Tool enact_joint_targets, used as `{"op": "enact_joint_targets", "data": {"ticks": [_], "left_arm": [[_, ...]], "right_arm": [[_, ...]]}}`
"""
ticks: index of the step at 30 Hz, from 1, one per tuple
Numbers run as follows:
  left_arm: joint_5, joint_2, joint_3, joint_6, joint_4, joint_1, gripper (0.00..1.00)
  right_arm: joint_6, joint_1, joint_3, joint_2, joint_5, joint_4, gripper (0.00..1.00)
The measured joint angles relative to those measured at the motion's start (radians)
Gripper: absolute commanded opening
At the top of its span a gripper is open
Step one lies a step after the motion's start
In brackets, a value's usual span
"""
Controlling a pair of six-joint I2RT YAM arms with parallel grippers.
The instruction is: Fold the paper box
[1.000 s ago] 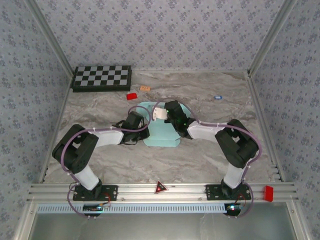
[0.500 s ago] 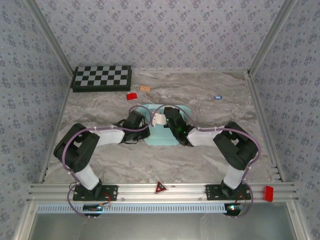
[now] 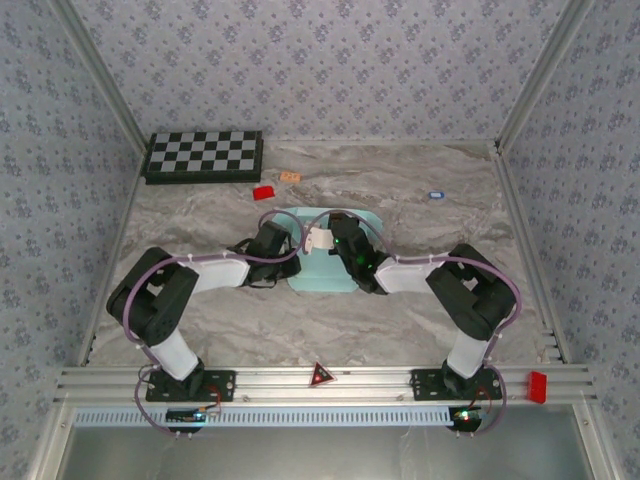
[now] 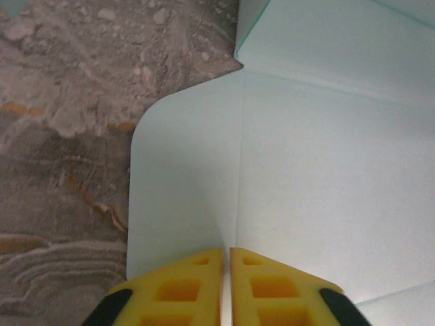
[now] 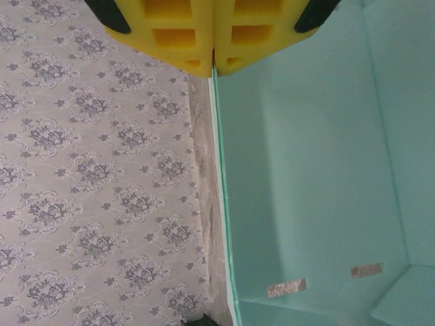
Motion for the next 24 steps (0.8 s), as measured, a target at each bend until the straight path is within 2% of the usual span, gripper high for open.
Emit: {"op": "enact_joint_targets", "data": {"ticks": [7, 11, 22, 24], "left_arm": [[-0.071, -0.129, 0.001, 0.047, -0.143, -0.006, 0.37], [-0.127, -0.220, 0.016, 0.084, -0.222, 0.010, 0.41], [-0.164, -0.271, 0.069, 0.202, -0.331, 0.233, 0.47], [-0.164, -0.270, 0.079, 0.218, -0.336, 0.264, 0.50]], "right_arm": [[-0.011, -0.023, 0.026, 0.004, -0.019, -0.006, 0.00], [-0.011, -0.030, 0.038, 0.005, -0.027, -0.010, 0.00], [0.002, -0.034, 0.056, 0.006, -0.056, -0.080, 0.00], [0.013, -0.034, 0.060, 0.006, -0.060, -0.097, 0.00]]}}
